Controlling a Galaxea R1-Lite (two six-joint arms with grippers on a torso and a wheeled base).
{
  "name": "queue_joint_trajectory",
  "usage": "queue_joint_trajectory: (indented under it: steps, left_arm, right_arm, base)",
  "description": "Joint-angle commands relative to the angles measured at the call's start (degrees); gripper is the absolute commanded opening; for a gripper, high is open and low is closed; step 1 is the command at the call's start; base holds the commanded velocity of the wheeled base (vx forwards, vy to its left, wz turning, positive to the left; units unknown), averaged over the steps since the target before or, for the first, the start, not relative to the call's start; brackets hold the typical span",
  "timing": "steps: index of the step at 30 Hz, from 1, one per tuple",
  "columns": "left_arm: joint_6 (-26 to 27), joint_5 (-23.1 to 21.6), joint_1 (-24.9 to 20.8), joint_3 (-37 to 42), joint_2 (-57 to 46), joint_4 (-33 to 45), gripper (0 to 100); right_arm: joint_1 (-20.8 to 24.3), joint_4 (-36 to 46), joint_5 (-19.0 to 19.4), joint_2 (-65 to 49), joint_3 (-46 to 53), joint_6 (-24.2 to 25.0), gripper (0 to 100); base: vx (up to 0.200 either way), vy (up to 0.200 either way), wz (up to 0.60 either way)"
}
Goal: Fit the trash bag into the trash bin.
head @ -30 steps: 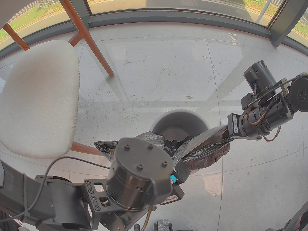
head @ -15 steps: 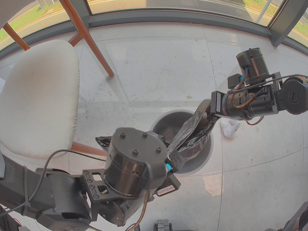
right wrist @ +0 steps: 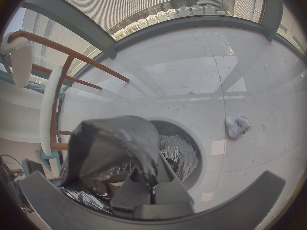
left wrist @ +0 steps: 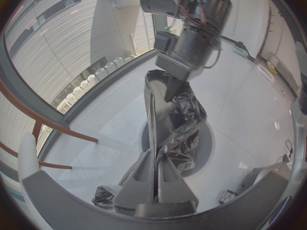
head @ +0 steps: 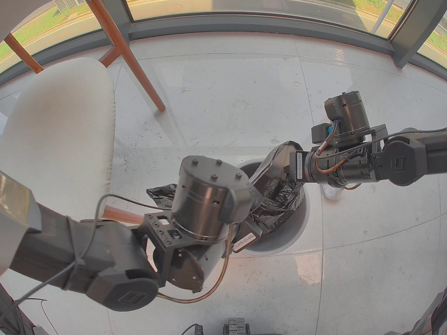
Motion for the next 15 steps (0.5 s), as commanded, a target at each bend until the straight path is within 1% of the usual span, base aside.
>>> queue_joint_trajectory:
  steps: [1, 7, 8, 9, 11, 15]
  left_arm:
    - [-2.2, 2.3, -0.7, -4.2, 5.6, 0.2, 0]
    - [-2.3, 2.6, -0.9, -3.3, 6.6, 0.4, 0]
    - [-2.3, 2.6, -1.0, -3.6, 7.4, 0.4, 0]
    - [-2.3, 2.6, -1.0, -3.6, 7.5, 0.4, 0]
    - [-2.4, 2.5, -1.8, -4.1, 8.0, 0.2, 0]
    - [-2.5, 2.4, -3.2, -3.5, 9.1, 0.1, 0]
  right_arm:
    - [-2.5, -0.1, 1.0, -0.1, 2.6, -1.3, 0]
    - [-6.1, -0.1, 2.7, -1.8, 6.1, -3.0, 0]
    - [-7.2, -1.0, 3.7, -1.9, 7.8, -4.1, 0]
    - [-7.3, -1.3, 3.9, -1.9, 8.1, -4.2, 0]
    - [-8.1, -5.9, 5.2, -1.8, 10.8, -4.6, 0]
    - [-8.8, -12.7, 5.6, -1.5, 14.6, -5.9, 0]
  base:
    - [0.0, 0.0, 0.0]
    - [0.0, 0.0, 0.0]
    - [0.0, 0.0, 0.0]
    - [0.0, 0.0, 0.0]
    - [0.0, 0.0, 0.0]
    - [0.0, 0.0, 0.0]
